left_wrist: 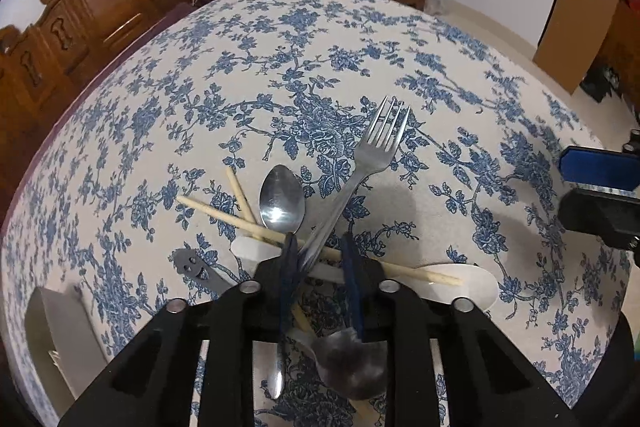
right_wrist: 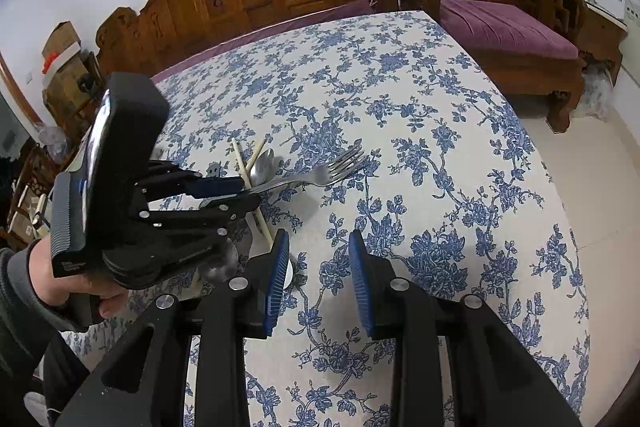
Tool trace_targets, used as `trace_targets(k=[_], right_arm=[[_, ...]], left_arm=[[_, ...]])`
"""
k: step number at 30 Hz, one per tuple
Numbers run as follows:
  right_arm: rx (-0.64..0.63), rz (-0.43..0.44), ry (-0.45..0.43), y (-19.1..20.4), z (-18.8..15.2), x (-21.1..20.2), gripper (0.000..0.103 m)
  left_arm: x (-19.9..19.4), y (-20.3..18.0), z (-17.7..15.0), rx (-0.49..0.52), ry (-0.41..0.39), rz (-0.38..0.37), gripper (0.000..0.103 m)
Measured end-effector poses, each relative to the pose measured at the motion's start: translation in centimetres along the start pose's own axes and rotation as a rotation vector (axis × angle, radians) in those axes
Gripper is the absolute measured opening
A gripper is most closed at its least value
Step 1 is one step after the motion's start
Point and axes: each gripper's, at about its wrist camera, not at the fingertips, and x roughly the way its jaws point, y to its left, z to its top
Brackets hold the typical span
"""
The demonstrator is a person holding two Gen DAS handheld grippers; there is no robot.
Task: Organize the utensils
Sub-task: 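Grasp the metal fork with the left tool while the right tool reaches for a chopstick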
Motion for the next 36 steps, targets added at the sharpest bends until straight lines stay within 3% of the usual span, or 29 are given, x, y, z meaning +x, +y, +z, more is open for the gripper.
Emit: trace_targets(k=[5, 15, 25, 31, 36], right_arm=[[0.004, 0.001, 0.0, 0.0, 0.0, -0.1, 0.033], [0.001, 0.002, -0.004, 0.3, 0.0, -0.3, 0.033], [0.001, -0.001, -0.001, 0.3, 0.0, -0.3, 0.033], [-0.002, -0.004, 0.004, 0.3, -0.1, -0.2, 0.033], [-0.017, -0.008, 0.01, 0.8, -0.3, 0.1, 0.033]], left_arm=[[0.1, -0.3, 0.3, 0.039, 0.068, 0.006, 0.01], [-0.1, -0.8, -0.2, 0.067, 0.158, -0.008, 0.01], [0.5, -1.1, 0.5, 0.065, 0.14, 0.009, 0.011], [-0.9, 0.2, -0.1, -0.019, 0.098, -0.024, 0.002], [-1.8, 0.8, -1.7, -0.073, 0.088, -0.031, 0.002]])
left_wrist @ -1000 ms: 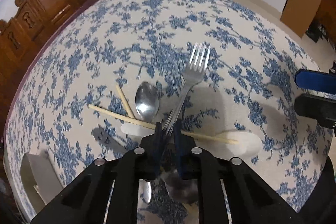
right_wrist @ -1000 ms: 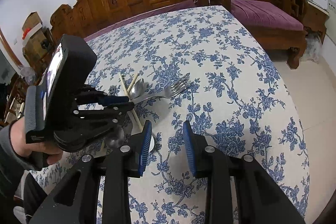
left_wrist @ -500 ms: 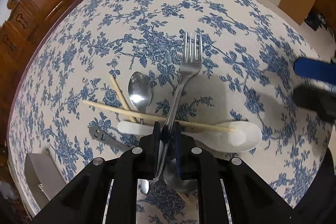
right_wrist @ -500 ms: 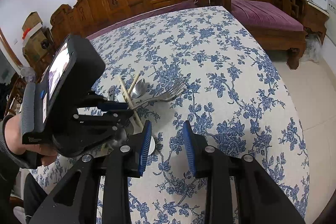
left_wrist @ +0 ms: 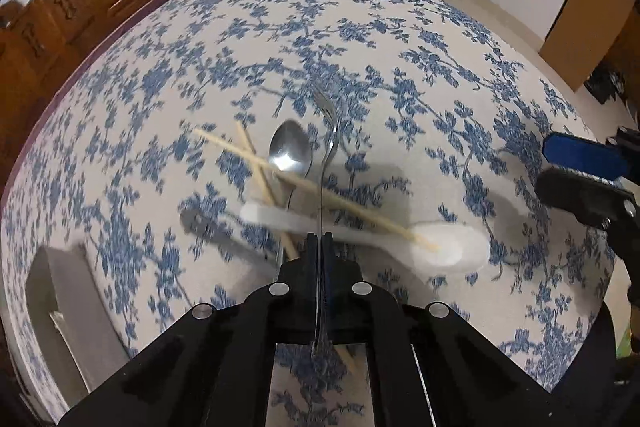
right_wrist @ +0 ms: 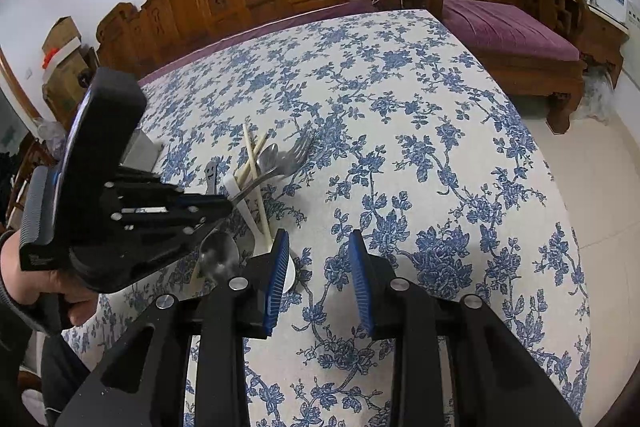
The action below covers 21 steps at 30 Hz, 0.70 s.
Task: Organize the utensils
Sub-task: 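Grasp the metal fork with the left tool while the right tool reaches for a chopstick, then grasp a wooden chopstick with the right tool while the left tool lifts the fork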
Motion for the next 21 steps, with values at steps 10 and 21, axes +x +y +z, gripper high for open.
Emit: trace_targets(k=[10, 21], right_arm=[[-0.048, 0.007, 0.022, 1.7, -0.3, 1.3, 0.033], [-0.121, 0.025, 0.086, 4.4, 2.4, 7.5, 0.033]], left_arm=[[-5.2, 1.3, -4.0, -0.087, -0.129, -0.019, 0.002], [-9.5, 3.3, -7.3, -0.152, -0.22, 0.001, 0.002]])
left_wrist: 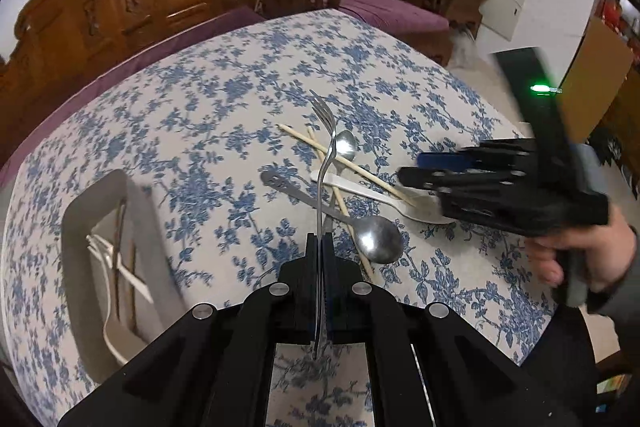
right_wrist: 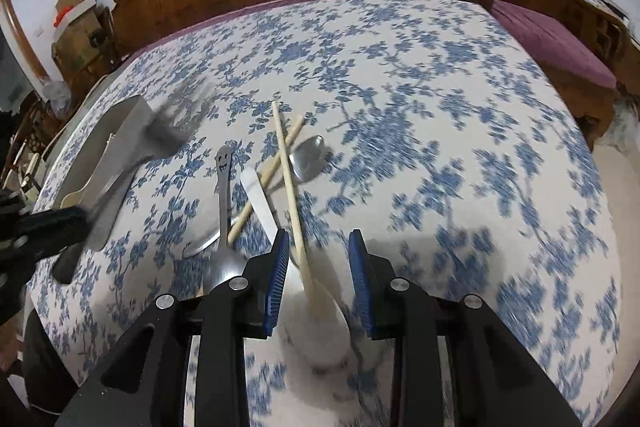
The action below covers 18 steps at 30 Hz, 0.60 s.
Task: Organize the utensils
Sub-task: 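Grasp a wooden chopstick with the right tool while the left tool lifts the fork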
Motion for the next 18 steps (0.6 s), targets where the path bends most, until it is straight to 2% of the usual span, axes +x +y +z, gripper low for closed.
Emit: trace_targets(k=[5, 8, 15, 18], right_arm=[[-0.04, 0.0, 0.042, 0.7, 1.3, 2.2, 0.033], [-0.063, 0.01, 0.063, 1.2, 1.8, 3.0, 0.029], [-0.114, -0.04, 0.09, 2.7, 2.8, 4.1, 0.025], [-0.121, -0.08, 0.116, 2.9, 2.7, 4.8, 0.016]], left_arm=[[-2.0, 1.1, -0.3, -0.021, -0.034, 0.004, 0.002], [-2.9, 1.6, -0.7, -0.029, -0.046, 0.009, 0.002], [-4.6, 3.2, -1.5, -0.05, -0.067, 0.028, 0.002], [-5.1, 4.0, -1.8, -0.059, -0.073, 0.036, 0.002]])
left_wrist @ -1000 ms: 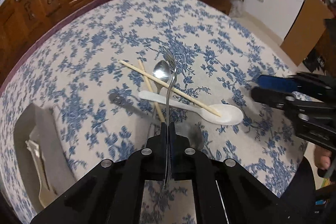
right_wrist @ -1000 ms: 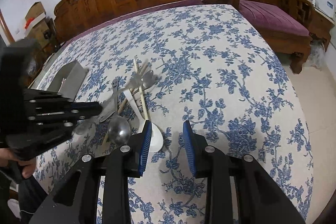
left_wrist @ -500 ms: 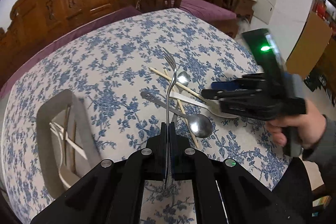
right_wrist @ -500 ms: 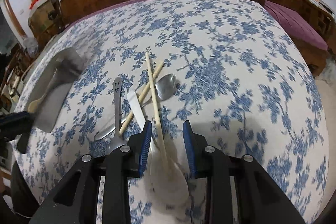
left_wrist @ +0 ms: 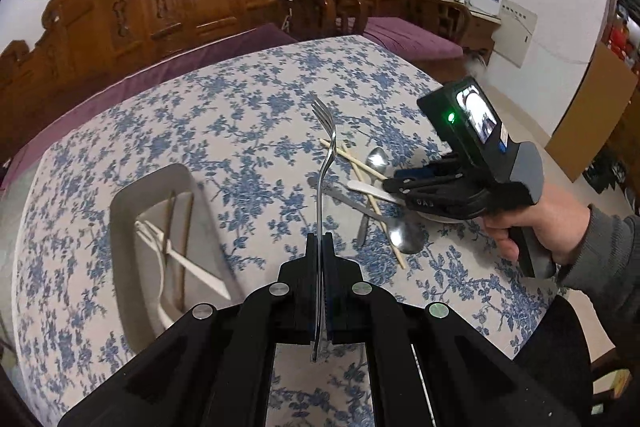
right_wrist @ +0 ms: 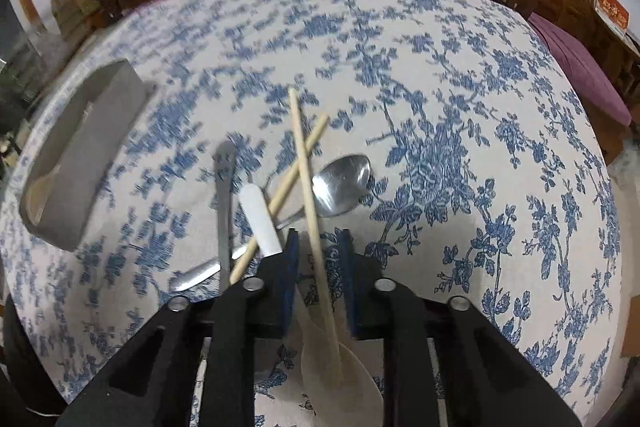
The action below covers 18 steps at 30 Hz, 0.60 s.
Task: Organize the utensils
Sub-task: 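Grasp a wooden chopstick with the right tool while the left tool lifts the fork, then carry the fork into the tray and open the left tool while the right tool carries the chopstick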
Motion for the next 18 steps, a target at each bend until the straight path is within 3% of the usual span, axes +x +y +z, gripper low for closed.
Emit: trace_targets(k=[3, 8, 18], right_arm=[[-0.01, -0.037, -0.007, 0.4, -0.1, 0.0, 0.006], [-0.032, -0.047, -0.021, 0.9, -0.3, -0.6, 0.006], [-0.077, 0.005, -0.135, 4.2, 0.5, -5.5, 0.006]], left_arm=[[-0.5, 0.7, -0.3, -0.01, -0.008, 0.01, 0.002], [-1.2, 2.2, -0.9, -0.032, -0.016, 0.032, 0.002], [-2.1, 6.0, -1.6, -0.075, -0.026, 0.085, 0.002]])
